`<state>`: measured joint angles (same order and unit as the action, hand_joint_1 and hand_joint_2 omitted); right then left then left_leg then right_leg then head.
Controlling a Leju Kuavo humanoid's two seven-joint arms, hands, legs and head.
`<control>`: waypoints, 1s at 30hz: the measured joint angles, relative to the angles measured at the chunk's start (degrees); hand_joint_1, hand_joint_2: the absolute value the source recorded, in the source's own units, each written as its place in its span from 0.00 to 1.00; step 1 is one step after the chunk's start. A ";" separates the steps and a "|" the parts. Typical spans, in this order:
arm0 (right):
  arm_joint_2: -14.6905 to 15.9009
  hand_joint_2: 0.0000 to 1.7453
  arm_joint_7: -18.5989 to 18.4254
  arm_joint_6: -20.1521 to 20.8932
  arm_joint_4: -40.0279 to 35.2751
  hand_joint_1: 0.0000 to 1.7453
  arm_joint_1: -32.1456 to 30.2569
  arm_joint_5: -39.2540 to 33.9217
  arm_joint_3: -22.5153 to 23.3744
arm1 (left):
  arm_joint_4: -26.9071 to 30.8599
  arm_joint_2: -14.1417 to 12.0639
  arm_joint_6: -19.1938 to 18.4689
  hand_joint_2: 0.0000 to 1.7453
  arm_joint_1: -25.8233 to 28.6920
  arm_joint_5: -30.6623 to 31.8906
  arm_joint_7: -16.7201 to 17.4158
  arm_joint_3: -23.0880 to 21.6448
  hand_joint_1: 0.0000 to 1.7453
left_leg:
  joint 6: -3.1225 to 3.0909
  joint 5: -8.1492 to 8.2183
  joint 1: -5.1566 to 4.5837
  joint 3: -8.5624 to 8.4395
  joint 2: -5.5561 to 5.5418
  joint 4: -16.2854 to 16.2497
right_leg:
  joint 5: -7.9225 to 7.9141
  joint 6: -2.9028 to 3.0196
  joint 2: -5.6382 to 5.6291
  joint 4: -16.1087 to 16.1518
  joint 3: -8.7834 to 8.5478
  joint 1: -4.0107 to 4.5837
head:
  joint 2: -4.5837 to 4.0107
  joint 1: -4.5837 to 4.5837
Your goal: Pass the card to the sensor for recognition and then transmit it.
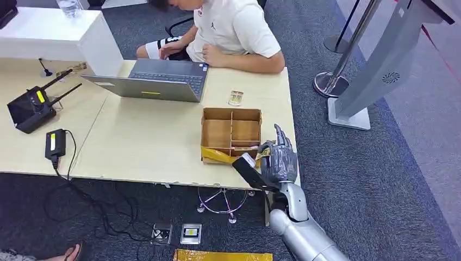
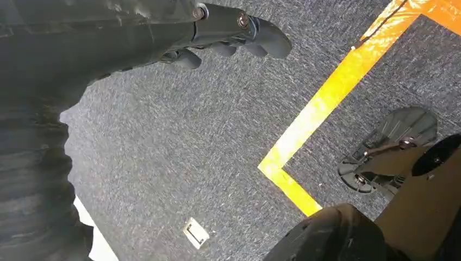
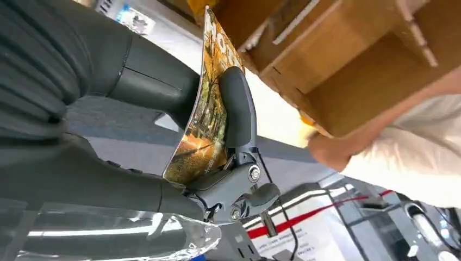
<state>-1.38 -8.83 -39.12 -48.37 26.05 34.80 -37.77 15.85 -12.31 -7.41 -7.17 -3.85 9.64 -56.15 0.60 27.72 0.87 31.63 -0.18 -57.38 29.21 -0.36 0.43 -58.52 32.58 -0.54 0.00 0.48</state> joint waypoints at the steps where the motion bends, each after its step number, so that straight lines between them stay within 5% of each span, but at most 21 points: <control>1: -0.17 1.00 -0.13 -0.06 0.48 1.00 0.00 -0.04 0.09 | 0.00 0.00 0.00 1.00 0.06 -0.24 0.02 0.00 0.00 | 0.00 0.00 0.00 0.00 0.00 0.00 | 0.00 0.00 -0.01 0.00 0.00 0.00 | 0.00 -0.02; 30: -0.79 1.00 -3.32 -0.50 3.65 1.00 -0.43 -0.06 5.31 | -0.09 0.00 0.22 1.00 0.25 -0.37 0.42 0.04 0.00 | 0.00 0.00 0.00 -0.02 0.00 0.00 | 0.00 0.00 -0.01 0.00 0.00 0.00 | 0.00 -0.02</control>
<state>-2.16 -12.15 -39.63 -44.72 25.62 34.73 -32.46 15.76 -12.31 -7.19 -6.92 -4.22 10.05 -56.11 0.60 27.72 0.87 31.62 -0.18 -57.38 29.20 -0.36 0.42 -58.52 32.58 -0.54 0.00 0.46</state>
